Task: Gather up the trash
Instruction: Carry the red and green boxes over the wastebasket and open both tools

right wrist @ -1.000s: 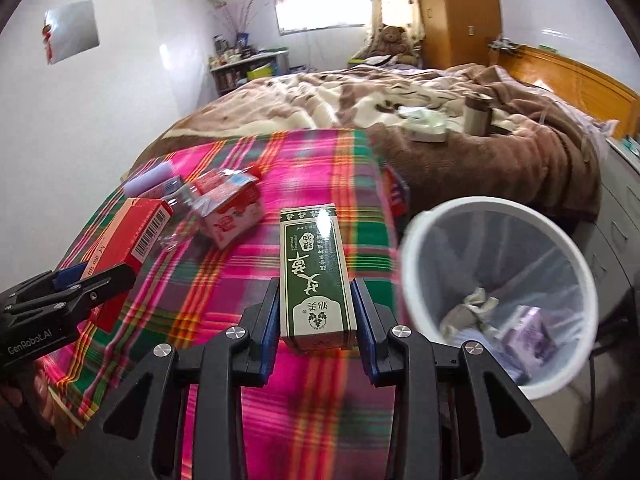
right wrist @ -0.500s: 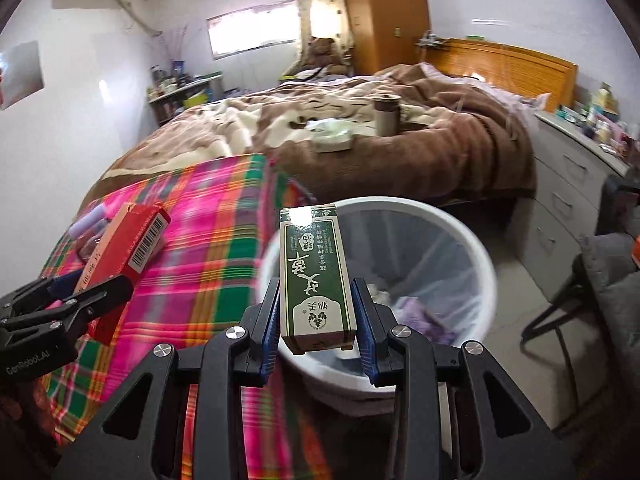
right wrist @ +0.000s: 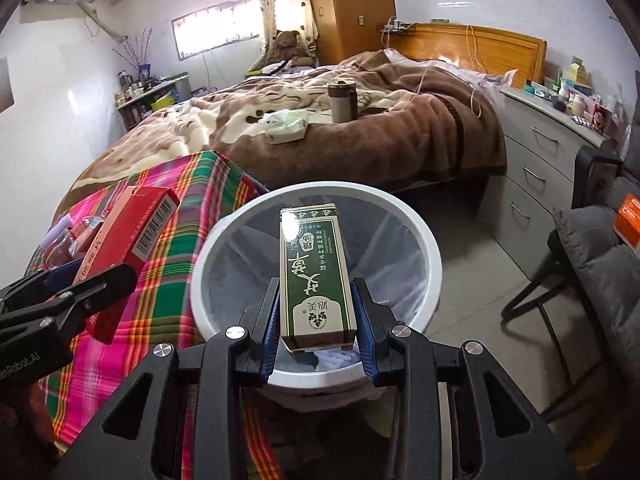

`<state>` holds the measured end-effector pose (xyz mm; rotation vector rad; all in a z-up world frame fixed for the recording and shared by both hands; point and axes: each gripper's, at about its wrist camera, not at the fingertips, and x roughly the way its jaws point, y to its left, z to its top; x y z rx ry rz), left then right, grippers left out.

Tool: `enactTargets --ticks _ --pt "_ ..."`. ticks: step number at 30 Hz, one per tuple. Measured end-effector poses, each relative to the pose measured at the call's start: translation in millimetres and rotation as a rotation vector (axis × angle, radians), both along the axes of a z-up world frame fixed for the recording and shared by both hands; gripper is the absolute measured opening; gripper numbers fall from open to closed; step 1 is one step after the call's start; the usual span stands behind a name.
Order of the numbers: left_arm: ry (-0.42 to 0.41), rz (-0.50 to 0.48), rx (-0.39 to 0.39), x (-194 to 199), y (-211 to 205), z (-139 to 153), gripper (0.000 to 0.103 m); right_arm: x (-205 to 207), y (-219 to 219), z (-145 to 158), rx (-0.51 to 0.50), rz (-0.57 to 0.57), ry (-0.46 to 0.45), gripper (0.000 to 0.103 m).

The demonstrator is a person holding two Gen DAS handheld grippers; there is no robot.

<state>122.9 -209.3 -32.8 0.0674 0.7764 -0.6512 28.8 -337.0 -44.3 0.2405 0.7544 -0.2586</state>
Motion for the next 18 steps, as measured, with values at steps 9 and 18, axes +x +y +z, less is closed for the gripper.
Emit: enactTargets --ticks 9,18 --pt "0.022 -0.042 0.002 9.2 -30.2 -13.4 0.063 6.9 -20.6 -18.6 0.012 -0.024 0.053 0.035" --pt "0.05 -0.083 -0.001 18.7 -42.4 -22.2 0.063 11.3 -31.8 -28.4 0.028 -0.018 0.084 0.035"
